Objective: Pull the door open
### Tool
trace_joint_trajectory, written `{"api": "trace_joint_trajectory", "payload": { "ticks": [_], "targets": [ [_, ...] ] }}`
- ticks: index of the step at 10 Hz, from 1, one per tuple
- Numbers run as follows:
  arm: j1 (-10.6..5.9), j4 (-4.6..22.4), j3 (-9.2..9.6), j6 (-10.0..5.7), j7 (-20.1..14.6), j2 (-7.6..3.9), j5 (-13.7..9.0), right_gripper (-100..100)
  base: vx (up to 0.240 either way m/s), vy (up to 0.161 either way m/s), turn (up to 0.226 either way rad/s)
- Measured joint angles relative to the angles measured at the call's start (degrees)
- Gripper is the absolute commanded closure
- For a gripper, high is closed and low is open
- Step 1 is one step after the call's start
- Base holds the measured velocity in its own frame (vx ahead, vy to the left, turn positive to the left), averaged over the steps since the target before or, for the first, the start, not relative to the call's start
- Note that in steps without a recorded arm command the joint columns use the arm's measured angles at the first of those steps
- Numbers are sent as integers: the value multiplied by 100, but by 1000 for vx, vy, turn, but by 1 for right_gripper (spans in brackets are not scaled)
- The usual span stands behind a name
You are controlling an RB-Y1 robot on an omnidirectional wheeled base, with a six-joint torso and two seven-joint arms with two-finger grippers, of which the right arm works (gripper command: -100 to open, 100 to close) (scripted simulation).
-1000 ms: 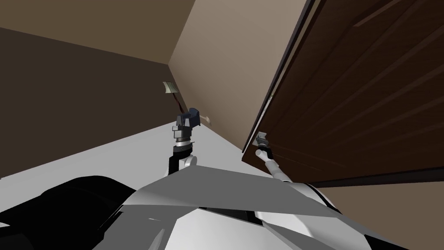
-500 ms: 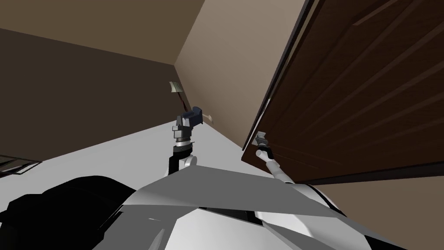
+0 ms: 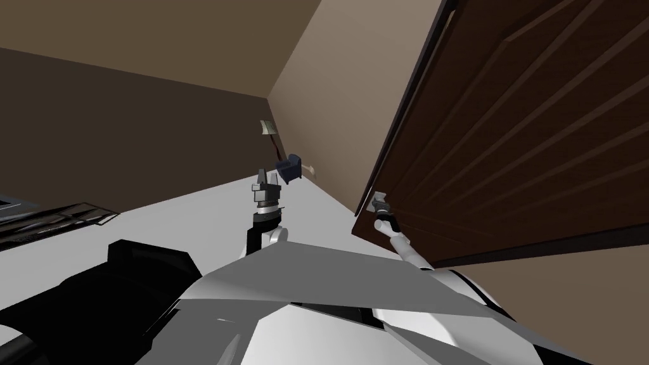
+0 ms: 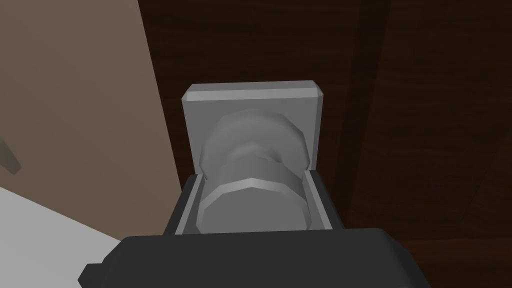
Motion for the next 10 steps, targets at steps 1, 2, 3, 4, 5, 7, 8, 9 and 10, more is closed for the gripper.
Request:
{"api": "trace_joint_trajectory", "payload": {
  "ticks": [1, 2, 3, 4, 5, 7, 8, 9, 10],
  "targets": [
    [1, -19, 79, 5, -89, -48, 22, 100, -121, -26, 41],
    [20, -6, 104, 23, -107, -35, 27, 100, -136, -33, 77],
    [52, -35, 150, 33, -137, -56, 33, 100, -217, -81, 109],
    [52, -59, 209, 31, -193, -89, 42, 100, -220, -75, 114],
    [76, -129, 250, 48, -218, -111, 48, 100, -204, -70, 94],
    [101, -178, 404, 46, -341, -181, 79, 100, -195, -54, 89],
    [95, -160, 495, 20, -421, -213, 101, 100, -209, -77, 97],
    [124, -223, 558, 32, -479, -253, 108, 100, -234, -89, 104],
    [168, -331, 594, 68, -497, -278, 110, 100, -210, -74, 84]
  ]
}}
